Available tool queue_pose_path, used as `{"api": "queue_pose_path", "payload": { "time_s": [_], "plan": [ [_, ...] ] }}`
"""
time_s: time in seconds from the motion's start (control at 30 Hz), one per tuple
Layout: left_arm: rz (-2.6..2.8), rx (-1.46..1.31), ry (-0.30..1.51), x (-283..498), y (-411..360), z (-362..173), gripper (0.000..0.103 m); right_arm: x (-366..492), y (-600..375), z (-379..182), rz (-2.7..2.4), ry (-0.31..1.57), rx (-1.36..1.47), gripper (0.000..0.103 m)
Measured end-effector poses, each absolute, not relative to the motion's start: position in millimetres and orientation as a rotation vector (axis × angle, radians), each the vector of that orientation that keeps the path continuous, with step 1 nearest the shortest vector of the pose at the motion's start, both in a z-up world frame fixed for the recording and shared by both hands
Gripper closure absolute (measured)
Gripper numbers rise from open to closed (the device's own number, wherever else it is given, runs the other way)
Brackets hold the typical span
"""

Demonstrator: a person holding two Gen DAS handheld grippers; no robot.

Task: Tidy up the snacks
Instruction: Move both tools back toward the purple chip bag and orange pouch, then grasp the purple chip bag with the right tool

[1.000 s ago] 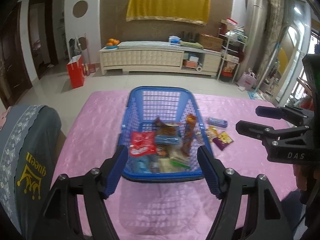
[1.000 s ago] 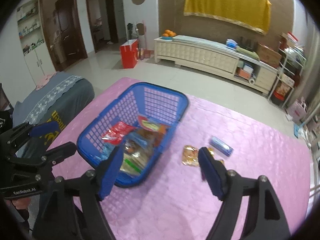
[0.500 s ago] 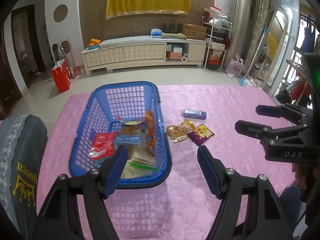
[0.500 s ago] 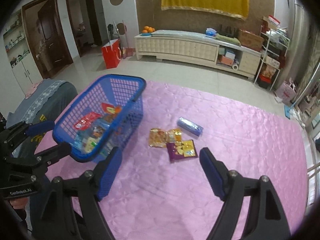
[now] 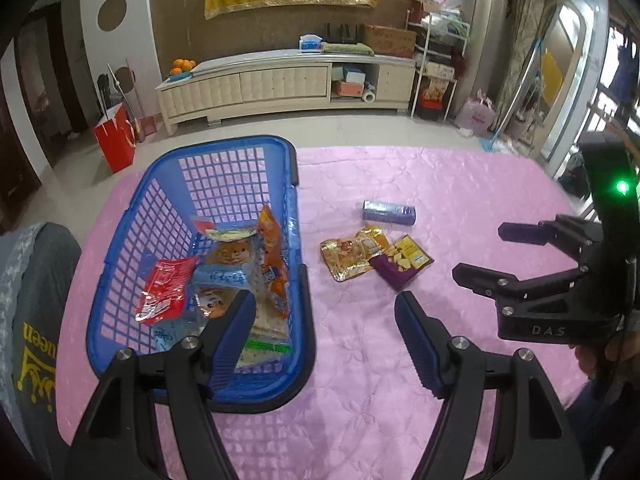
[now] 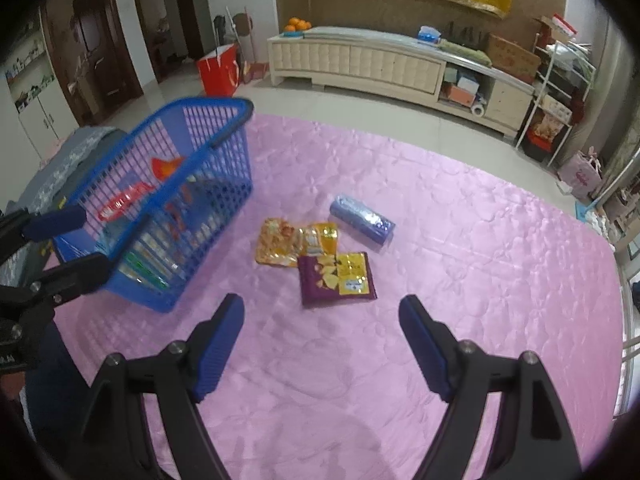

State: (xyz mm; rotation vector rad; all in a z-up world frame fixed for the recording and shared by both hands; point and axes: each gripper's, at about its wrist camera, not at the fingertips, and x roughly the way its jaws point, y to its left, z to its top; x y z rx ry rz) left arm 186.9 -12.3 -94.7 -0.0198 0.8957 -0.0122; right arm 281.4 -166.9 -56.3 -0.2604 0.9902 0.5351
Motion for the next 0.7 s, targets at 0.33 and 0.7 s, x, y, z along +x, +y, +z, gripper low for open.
{"api": "queue_pose_path", "payload": {
  "time_s": [0.33,0.7],
  "plan": [
    [-0.020,0.106,0.902,212,-40,-112,0.033,304,-172,-93,0.566,1.046,-0.266,0.020],
    [-0.007,0.237,0.888,245,-50,-111,0.033,337,-147,-135,0.600,1.113,-0.245,0.020]
  ]
}}
